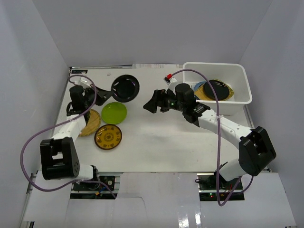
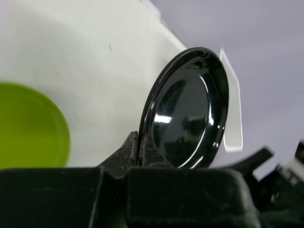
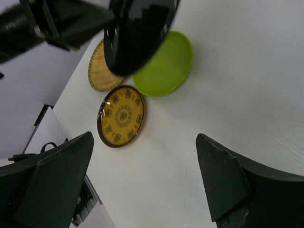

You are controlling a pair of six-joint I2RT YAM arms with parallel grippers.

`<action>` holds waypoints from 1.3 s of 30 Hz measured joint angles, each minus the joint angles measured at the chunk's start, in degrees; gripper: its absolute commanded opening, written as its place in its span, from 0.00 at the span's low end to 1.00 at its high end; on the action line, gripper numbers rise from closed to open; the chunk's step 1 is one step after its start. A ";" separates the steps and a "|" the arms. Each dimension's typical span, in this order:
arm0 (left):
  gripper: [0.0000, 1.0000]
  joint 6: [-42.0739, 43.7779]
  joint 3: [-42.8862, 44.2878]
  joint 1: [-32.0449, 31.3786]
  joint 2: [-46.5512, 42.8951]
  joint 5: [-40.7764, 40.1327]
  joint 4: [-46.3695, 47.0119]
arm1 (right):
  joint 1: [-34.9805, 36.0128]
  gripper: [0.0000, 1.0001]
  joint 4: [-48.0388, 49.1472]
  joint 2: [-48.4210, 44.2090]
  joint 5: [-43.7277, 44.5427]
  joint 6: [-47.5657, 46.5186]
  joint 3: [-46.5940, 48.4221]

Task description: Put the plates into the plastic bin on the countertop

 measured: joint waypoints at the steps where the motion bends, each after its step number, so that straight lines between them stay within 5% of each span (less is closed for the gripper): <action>1: 0.00 -0.20 -1.95 -1.92 -1.46 0.68 -0.09 | 0.26 0.94 -0.04 0.57 0.42 0.33 0.98; 5: 0.00 -0.68 -8.52 -6.64 -6.95 2.03 -1.68 | 0.37 1.00 -0.04 1.57 2.45 1.42 2.91; 13: 0.00 -0.22 -12.79 -11.02 -17.29 3.91 -2.56 | 0.37 0.73 -1.14 1.60 6.69 2.89 2.89; 16: 0.02 0.02 -12.87 -11.78 -17.68 4.72 -2.16 | 0.37 0.39 -1.31 1.60 6.93 3.15 2.86; 18: 0.24 0.48 -13.16 -12.20 -17.46 5.03 -2.36 | 0.37 0.16 -1.49 1.57 7.23 3.52 2.86; 20: 0.51 0.98 -13.66 -12.39 -17.53 5.68 -2.60 | 0.52 0.08 -1.73 1.44 8.02 3.85 2.82; 21: 0.76 1.49 -13.70 -12.48 -17.59 6.01 -2.93 | 0.50 0.08 -1.97 1.29 8.61 4.09 2.75; 24: 0.98 2.73 -13.70 -12.79 -18.88 7.34 -4.15 | 0.04 0.08 -2.93 0.22 11.19 3.87 2.25; 30: 0.98 9.38 -12.87 -12.98 -26.64 9.03 -11.80 | -8.13 0.08 -4.17 -5.05 11.21 3.65 2.21; 39: 0.98 19.85 -13.29 -13.64 -37.94 8.70 -23.98 | -36.68 0.08 -7.15 -10.69 13.79 1.90 2.12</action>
